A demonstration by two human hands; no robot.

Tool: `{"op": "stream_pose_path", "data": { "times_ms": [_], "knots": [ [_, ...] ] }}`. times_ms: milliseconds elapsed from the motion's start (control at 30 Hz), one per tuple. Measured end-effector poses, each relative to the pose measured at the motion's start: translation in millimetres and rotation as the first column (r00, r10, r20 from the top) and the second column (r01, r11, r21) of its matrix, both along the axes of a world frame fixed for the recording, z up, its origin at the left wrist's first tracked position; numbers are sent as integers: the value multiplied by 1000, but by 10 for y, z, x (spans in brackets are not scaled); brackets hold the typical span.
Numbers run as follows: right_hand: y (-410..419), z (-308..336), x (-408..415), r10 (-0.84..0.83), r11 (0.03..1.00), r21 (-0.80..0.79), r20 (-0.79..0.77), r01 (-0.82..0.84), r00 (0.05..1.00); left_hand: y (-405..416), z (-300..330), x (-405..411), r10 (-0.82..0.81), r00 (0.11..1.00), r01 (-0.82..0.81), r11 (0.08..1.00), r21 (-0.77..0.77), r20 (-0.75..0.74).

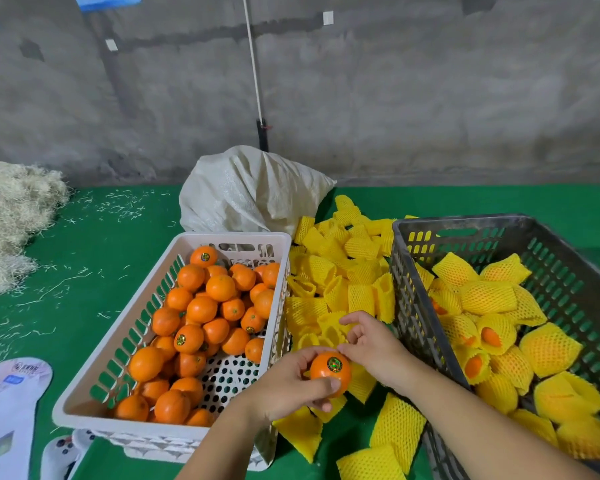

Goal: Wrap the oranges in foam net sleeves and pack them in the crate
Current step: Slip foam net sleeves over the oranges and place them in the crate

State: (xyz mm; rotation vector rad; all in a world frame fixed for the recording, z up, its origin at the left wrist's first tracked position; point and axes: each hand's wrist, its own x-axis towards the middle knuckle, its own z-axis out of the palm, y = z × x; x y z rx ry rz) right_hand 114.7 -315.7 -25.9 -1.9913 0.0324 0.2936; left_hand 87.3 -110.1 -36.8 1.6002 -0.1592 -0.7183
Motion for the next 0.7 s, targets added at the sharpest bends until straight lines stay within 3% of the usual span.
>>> {"op": "stream_pose_path", "data": {
  "times_ms": [133,233,400,700],
  "knots": [
    [-51,82,40,-61,998,37,36,59,998,-66,-109,16,22,983,-53,985,164,184],
    [-52,88,5,-49,994,94,20,47,999,-65,-200,10,118,946,-165,977,136,301],
    [-19,68,-73,46,973,222,74,-61,996,-69,-233,18,188,915,-263,949,173,356],
    [-101,-8,23,-70,997,-27,226,78,972,-42,-92,-25,243,958,-249,968,21,152]
  ]
}}
